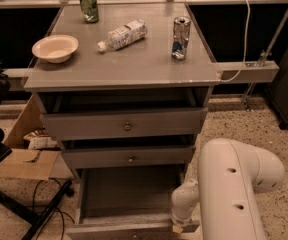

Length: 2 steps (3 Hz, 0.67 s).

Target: Open bottom drawer

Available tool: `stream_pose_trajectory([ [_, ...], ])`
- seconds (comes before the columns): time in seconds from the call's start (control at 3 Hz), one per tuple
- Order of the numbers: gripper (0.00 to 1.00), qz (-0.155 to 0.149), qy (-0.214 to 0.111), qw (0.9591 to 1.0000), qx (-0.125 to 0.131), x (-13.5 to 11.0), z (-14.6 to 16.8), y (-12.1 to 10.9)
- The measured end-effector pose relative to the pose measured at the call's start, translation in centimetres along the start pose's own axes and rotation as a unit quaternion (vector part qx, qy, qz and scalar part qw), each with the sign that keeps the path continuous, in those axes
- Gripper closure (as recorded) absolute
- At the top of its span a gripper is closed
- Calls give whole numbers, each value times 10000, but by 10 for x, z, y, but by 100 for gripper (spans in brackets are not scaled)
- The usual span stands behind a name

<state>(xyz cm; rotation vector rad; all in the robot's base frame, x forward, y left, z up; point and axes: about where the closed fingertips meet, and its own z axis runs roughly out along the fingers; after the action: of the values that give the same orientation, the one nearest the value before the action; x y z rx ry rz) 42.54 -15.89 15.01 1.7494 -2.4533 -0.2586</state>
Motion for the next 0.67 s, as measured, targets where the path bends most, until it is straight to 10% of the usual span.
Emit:
stream_pose_trajectory([
  [0.67, 100, 106, 0, 9997, -208, 9, 6, 20],
])
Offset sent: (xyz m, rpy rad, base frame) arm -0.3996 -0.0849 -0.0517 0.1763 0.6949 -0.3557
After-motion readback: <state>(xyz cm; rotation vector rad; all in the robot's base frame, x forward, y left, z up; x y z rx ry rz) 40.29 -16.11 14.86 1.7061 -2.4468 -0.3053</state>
